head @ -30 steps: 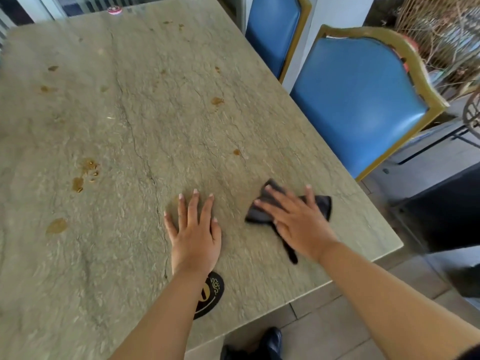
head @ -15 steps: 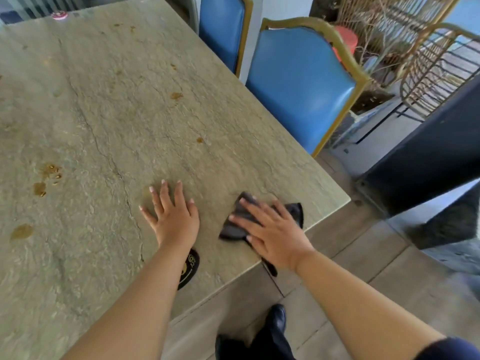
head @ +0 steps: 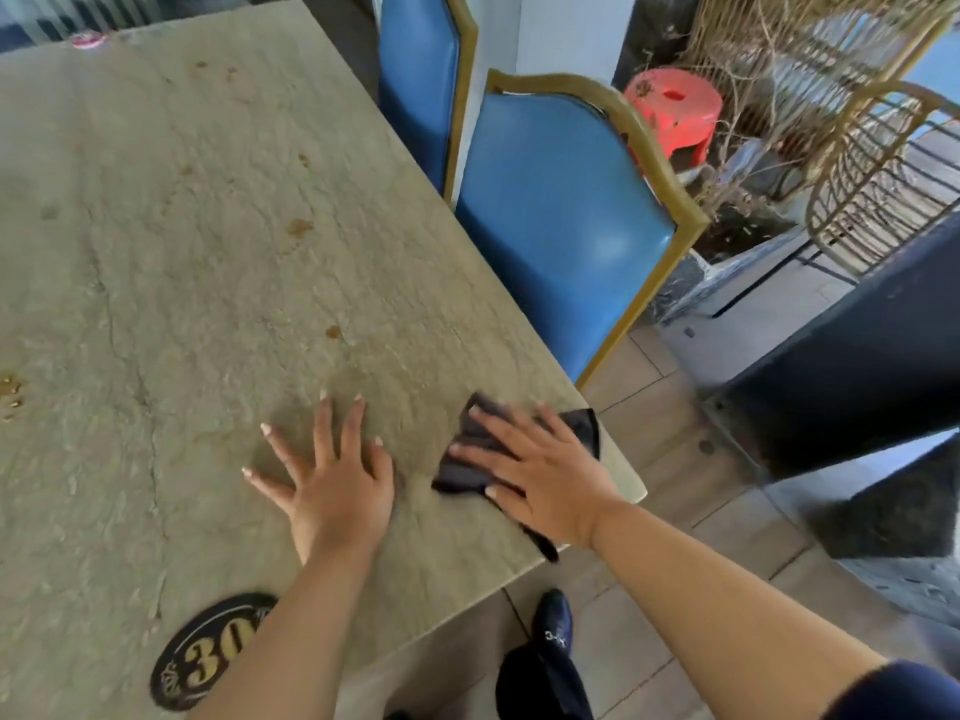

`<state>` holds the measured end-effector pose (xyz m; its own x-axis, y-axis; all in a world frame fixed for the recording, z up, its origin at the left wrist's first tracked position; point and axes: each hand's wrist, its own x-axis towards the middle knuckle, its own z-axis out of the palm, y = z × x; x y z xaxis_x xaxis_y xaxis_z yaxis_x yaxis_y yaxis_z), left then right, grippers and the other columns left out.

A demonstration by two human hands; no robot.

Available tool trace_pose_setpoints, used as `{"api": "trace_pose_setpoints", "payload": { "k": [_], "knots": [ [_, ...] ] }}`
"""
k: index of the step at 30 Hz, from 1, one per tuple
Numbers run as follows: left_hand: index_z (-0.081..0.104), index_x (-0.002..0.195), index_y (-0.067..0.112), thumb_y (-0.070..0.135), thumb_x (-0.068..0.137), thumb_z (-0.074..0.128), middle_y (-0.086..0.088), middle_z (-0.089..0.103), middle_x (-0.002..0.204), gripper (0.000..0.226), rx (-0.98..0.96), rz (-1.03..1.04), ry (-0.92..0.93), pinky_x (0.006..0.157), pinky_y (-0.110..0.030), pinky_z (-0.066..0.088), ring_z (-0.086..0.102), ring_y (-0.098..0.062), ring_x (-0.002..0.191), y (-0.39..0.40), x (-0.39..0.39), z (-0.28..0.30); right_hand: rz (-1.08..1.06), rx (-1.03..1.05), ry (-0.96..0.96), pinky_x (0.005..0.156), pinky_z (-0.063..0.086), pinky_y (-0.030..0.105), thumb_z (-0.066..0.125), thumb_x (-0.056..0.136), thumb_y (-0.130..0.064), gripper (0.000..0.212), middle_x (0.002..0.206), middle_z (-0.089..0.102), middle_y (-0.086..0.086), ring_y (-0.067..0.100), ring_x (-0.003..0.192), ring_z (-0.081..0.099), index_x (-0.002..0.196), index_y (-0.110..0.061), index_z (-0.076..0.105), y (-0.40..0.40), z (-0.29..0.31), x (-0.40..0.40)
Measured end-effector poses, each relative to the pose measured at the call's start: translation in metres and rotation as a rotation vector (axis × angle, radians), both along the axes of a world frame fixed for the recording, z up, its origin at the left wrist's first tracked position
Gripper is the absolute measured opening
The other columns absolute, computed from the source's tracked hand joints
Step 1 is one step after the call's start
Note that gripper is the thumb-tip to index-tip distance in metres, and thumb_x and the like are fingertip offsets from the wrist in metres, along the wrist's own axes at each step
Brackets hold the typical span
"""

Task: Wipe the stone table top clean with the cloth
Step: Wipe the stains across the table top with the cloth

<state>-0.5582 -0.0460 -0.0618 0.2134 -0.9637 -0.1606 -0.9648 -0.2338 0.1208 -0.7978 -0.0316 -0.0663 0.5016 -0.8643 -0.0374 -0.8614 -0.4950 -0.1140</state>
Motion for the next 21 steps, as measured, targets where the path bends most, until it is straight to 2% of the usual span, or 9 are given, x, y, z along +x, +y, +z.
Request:
{"api": "trace_pose_setpoints", "payload": {
  "k": [3,6,9,12,14,15,17,19,21],
  "knots": [
    [-0.005,0.149,0.046,0.052,0.097,0.012,0.013,-0.005,0.162,0.055,-0.001,0.017,-0.008,0.110,-0.071,-0.006,-0.023,-0.039,0.144,-0.001,-0.002,0.000,-0.246,0.039,0.000,0.113,0.016,0.060,0.023,0.096,-0.051,0.052,0.160,0.017,-0.003,0.026,0.147,0.016,0.147,-0.045,0.020,-0.052,0.003,-0.002],
    [-0.002,0.148,0.048,0.053,0.097,0.016,0.014,-0.003,0.162,0.054,-0.001,0.038,0.013,0.111,-0.068,-0.008,-0.025,-0.035,0.144,-0.002,-0.003,0.002,-0.341,0.088,-0.009,0.115,-0.001,0.059,0.017,0.099,-0.050,0.054,0.162,-0.004,0.001,0.028,0.148,-0.004,0.151,-0.039,0.007,-0.080,0.005,0.035],
    [-0.002,0.148,0.050,0.056,0.094,0.013,0.015,0.000,0.162,0.057,-0.005,0.040,0.018,0.112,-0.067,-0.008,-0.024,-0.034,0.145,-0.001,-0.002,0.003,-0.149,0.118,-0.039,0.116,-0.001,0.056,0.021,0.100,-0.048,0.056,0.161,-0.009,0.001,0.028,0.148,-0.008,0.152,-0.035,0.004,-0.068,0.007,0.072],
    [-0.004,0.148,0.051,0.058,0.083,0.012,0.017,-0.001,0.161,0.066,0.007,0.035,0.007,0.112,-0.067,-0.008,-0.024,-0.034,0.145,-0.002,0.000,0.004,0.236,0.108,-0.058,0.117,0.009,0.052,0.028,0.099,-0.048,0.053,0.162,0.006,-0.002,0.023,0.148,0.008,0.149,-0.037,0.019,-0.058,0.004,0.063],
    [-0.005,0.147,0.051,0.059,0.084,0.013,0.017,-0.004,0.161,0.066,0.010,0.039,0.015,0.112,-0.066,-0.009,-0.026,-0.033,0.144,-0.002,0.001,0.004,0.368,0.057,-0.041,0.115,0.018,0.049,0.029,0.099,-0.047,0.049,0.160,0.015,-0.003,0.023,0.144,0.022,0.147,-0.038,0.027,-0.086,0.001,0.046],
    [-0.005,0.147,0.051,0.059,0.086,0.013,0.017,-0.005,0.161,0.064,0.004,0.040,0.018,0.112,-0.066,-0.009,-0.028,-0.033,0.144,-0.002,0.001,0.004,0.342,0.021,-0.020,0.113,0.022,0.049,0.029,0.100,-0.046,0.048,0.160,0.018,-0.002,0.024,0.142,0.028,0.147,-0.038,0.028,-0.107,-0.001,0.041],
    [-0.005,0.148,0.050,0.057,0.091,0.012,0.016,-0.007,0.161,0.060,-0.017,0.040,0.017,0.113,-0.066,-0.009,-0.029,-0.032,0.143,-0.002,0.000,0.003,0.142,-0.002,0.018,0.110,0.023,0.051,0.026,0.099,-0.046,0.049,0.160,0.019,0.001,0.028,0.140,0.032,0.147,-0.037,0.027,-0.148,0.000,0.043],
    [-0.001,0.149,0.049,0.056,0.093,0.015,0.014,-0.003,0.162,0.059,-0.040,0.042,0.021,0.113,-0.066,-0.008,-0.027,-0.033,0.144,-0.002,0.000,0.002,-0.095,0.009,0.010,0.112,0.016,0.055,0.023,0.100,-0.046,0.050,0.161,0.013,0.002,0.029,0.143,0.023,0.149,-0.037,0.021,-0.178,0.002,0.064],
    [0.002,0.149,0.049,0.055,0.093,0.018,0.014,-0.001,0.162,0.059,-0.048,0.046,0.022,0.113,-0.067,-0.007,-0.025,-0.033,0.145,-0.003,0.000,0.001,-0.273,0.080,0.012,0.115,0.005,0.058,0.019,0.101,-0.046,0.052,0.162,0.000,0.003,0.029,0.147,0.004,0.151,-0.037,0.010,-0.192,0.002,0.096]
  ]
}}
